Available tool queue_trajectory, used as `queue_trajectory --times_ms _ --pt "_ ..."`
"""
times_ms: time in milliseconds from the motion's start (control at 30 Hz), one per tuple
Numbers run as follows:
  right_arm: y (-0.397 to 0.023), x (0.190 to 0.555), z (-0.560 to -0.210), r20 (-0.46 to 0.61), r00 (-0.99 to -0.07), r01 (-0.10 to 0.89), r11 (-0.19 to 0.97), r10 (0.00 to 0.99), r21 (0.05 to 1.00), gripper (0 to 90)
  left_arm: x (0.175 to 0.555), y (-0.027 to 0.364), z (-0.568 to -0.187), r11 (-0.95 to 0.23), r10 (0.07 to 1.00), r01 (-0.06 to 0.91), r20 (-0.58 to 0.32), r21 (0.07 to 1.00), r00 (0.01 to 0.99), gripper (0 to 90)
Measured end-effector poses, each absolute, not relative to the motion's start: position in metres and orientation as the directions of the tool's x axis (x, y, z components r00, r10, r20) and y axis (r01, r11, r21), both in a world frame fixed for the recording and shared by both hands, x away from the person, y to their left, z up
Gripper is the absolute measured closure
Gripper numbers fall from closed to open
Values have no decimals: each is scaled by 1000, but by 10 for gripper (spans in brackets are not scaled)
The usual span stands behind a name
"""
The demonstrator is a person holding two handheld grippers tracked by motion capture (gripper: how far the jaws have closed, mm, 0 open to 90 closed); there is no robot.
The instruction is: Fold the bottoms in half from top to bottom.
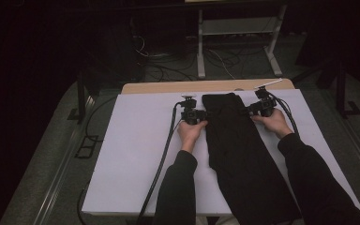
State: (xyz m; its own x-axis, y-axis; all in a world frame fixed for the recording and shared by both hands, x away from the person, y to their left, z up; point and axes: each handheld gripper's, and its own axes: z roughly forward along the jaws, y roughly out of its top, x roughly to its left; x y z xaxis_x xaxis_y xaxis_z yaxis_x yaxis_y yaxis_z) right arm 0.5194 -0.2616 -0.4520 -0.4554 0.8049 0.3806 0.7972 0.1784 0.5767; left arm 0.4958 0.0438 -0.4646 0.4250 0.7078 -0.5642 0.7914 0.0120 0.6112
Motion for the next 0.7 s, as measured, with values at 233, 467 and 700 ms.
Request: queue_trajectory --times_ms 233,467,700 --pt "-259 518 -452 391 -449 810 181 803 558 791 494 41 -464 17 702 796 -574 605 422 828" --pt "-257 511 -443 370 -475 795 208 799 570 815 491 40 -458 -14 696 783 -556 622 455 839" --pt "-264 494 -430 390 -486 768 169 782 618 820 484 37 -452 -24 663 764 -562 644 495 842"
